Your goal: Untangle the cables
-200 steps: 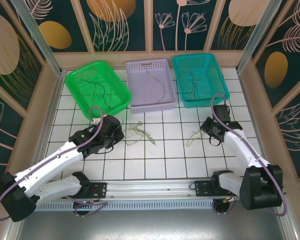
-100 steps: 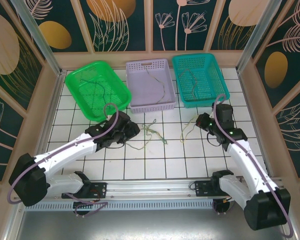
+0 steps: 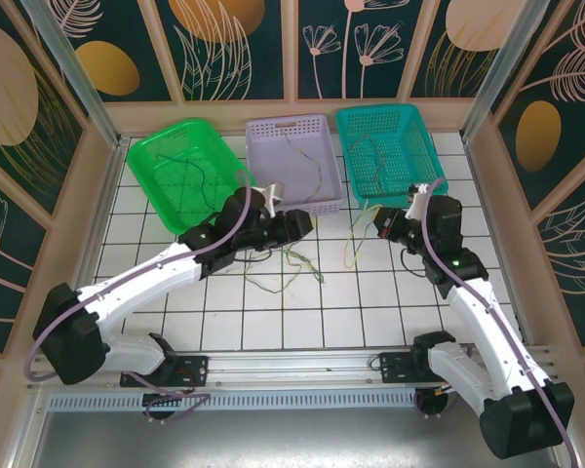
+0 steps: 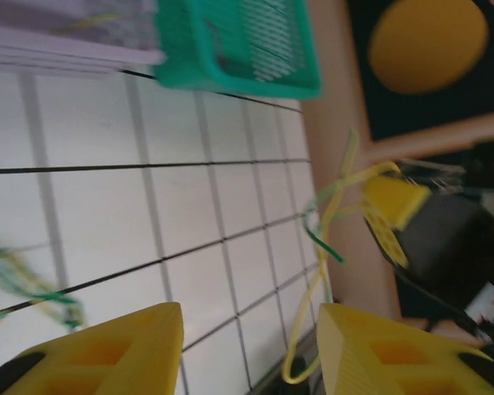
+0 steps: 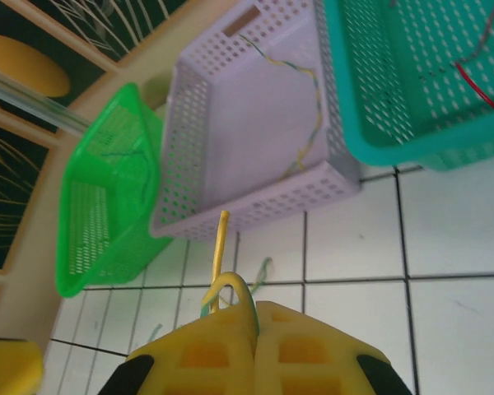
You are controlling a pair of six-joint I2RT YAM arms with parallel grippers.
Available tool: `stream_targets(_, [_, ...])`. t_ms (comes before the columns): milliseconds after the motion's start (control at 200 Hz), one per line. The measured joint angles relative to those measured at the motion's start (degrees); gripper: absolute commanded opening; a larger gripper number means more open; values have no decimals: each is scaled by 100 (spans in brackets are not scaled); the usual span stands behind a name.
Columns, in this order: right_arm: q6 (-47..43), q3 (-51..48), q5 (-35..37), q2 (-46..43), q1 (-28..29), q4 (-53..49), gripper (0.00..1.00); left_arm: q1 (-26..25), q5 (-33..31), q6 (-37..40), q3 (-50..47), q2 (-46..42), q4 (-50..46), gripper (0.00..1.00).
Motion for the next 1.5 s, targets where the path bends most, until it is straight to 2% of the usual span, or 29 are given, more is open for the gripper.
stream_targets(140, [-46,293,-127,219,79,118,0,-201,422,94,96,313,389,51])
stream_targets(345, [-85,476,-160,393,258,116,0,-271,752,92,127,557,780,47])
stream_targets(576, [-15,518,-157,459,332,114,0,-433,994,249,339,852,863,47])
stream_targets(786, [87,605,-162,487,474,116,0,-472,662,490,393,1016,608,44])
stream_targets(996, [179,614,-144,485,584,111,0,-472,205,544,396,1019,553,47])
stream_targets(1061, [223,614,-142,485,588,109,0,-472,136,544,396,1019,555,42])
stream_targets(1126, [271,614,-140,485,595,109,0,-472,122,535,396,1019,564,31])
stream_targets(1246, [334,614,-122,485,595,109,0,-472,118,507,396,1051,610,0])
stream_targets(1386, [608,614,48,444,595,116,0,-474,-109,330,391,1058,614,0])
stream_targets(1501, [1207,509,328,223,577,345,0,-474,-483,-111,247,960,658,0])
